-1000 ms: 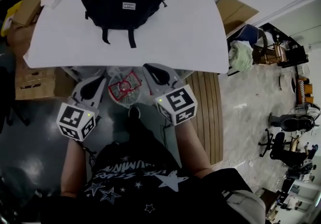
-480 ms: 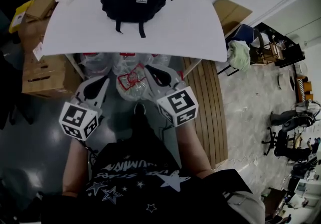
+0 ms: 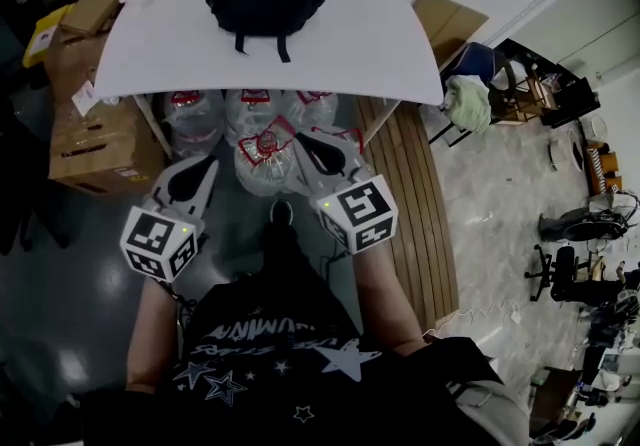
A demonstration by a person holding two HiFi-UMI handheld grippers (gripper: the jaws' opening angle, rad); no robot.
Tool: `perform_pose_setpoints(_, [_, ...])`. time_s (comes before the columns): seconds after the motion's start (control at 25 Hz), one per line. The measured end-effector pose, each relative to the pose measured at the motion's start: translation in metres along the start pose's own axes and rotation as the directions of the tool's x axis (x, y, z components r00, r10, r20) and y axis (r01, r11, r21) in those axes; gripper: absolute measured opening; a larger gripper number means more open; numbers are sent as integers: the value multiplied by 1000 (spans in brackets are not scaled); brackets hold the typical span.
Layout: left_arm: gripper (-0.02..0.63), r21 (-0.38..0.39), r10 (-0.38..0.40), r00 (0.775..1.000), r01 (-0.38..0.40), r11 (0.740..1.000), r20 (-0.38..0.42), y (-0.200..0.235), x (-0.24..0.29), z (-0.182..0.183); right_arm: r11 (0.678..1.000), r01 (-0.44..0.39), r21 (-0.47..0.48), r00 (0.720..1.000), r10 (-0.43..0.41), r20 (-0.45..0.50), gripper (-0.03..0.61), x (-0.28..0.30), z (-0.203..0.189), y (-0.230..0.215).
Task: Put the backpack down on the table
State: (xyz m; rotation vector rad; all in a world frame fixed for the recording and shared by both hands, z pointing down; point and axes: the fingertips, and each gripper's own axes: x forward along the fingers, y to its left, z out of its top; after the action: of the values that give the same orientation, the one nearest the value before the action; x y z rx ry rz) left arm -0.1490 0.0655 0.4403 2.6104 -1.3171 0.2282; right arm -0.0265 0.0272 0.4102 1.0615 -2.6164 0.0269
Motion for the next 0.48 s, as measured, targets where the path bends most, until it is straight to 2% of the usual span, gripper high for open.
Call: perform_pose_setpoints(0.48, [8,9,-17,1000,17,1000,2,-29,-41,-10,1000,-9,-4,1000,9,-19,-1,-30,-9,45])
